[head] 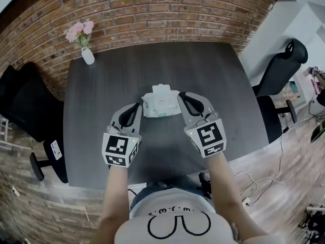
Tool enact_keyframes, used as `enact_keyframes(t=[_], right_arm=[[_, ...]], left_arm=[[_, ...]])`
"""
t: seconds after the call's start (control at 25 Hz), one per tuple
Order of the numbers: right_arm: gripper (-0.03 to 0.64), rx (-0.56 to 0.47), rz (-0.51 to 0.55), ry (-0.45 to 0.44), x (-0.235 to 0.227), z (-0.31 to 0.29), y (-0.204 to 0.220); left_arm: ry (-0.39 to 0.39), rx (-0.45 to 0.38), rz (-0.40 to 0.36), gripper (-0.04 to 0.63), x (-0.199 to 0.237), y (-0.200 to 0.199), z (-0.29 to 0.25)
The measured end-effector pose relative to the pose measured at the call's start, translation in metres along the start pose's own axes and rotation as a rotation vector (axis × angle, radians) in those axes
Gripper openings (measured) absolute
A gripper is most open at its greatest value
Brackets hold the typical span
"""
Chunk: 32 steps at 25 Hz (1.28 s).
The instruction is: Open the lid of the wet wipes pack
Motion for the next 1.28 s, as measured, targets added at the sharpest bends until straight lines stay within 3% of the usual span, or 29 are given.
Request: enact_keyframes(t=[0.24,0.6,1.28], right_arm=[[0.003,-0.098,-0.05,0.053,0.007,0.044,-0.024],[0.003,-0.184,-0.034,0.03,-0.005,0.081,-0.057],[0.003,-0.234,-0.051,-0.001,-0.018,0.103,-0.067]], left_arm=[[-0.07,-0.083,-0.064,-0.002,-0.002,-0.042,0.026],[-0.207,-0.165,-0.101,-0.002,-0.009,-0.093,0.04],[-0.258,-0.204,-0.164,-0.002,-0.029,-0.124,0.046]])
Point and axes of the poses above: the fingertips, and each gripper's own axes: z backward along the fingers, x to its left, y out of its underside, the point moved 5 cm from there along z, backward along the fingers, and after that the axes turned 14 degrees about -z, right-handed, at the moved point
